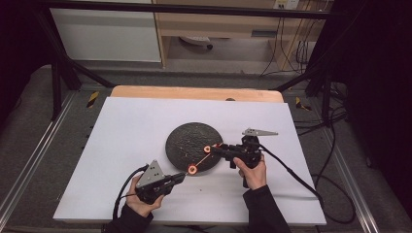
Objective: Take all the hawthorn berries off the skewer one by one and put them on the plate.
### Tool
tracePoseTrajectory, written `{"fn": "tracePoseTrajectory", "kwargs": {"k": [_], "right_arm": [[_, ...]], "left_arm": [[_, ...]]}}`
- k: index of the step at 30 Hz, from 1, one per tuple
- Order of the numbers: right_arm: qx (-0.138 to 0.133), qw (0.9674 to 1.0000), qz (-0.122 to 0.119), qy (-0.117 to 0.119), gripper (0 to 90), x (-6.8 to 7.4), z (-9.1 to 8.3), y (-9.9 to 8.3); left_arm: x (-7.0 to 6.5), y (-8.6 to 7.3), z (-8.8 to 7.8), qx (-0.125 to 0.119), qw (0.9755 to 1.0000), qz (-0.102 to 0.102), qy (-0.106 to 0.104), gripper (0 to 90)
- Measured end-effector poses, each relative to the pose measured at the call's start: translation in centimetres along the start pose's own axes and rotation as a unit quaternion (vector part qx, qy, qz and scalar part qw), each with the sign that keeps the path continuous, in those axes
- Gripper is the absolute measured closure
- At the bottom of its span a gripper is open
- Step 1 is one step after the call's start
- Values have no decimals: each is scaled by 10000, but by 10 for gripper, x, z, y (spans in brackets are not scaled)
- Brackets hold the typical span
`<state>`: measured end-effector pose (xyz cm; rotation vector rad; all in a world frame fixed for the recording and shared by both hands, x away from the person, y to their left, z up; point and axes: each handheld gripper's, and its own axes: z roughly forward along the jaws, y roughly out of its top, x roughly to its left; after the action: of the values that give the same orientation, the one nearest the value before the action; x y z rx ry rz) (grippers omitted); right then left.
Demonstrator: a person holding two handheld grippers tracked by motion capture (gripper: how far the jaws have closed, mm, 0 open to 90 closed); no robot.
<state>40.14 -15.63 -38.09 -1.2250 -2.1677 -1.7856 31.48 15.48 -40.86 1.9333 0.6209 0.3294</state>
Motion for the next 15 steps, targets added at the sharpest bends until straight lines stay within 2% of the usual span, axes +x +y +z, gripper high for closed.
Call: {"fn": "tracePoseTrajectory", "kwargs": {"k": [6,8,10,15], "right_arm": [[-41,9999,-13,-106,601,-5,-3,8],[-110,9995,-82,-279,601,-7,-6,11],[-172,9994,-26,-315,601,-9,-10,15],[-319,9980,-67,-537,600,-15,-20,26]], "left_arm": [[2,0,-2,5,10000,-7,42,883],[3,-1,-2,21,10000,-23,57,883],[4,-1,-3,10,10000,-41,59,883],[6,-1,-4,20,9999,-50,88,883]]}}
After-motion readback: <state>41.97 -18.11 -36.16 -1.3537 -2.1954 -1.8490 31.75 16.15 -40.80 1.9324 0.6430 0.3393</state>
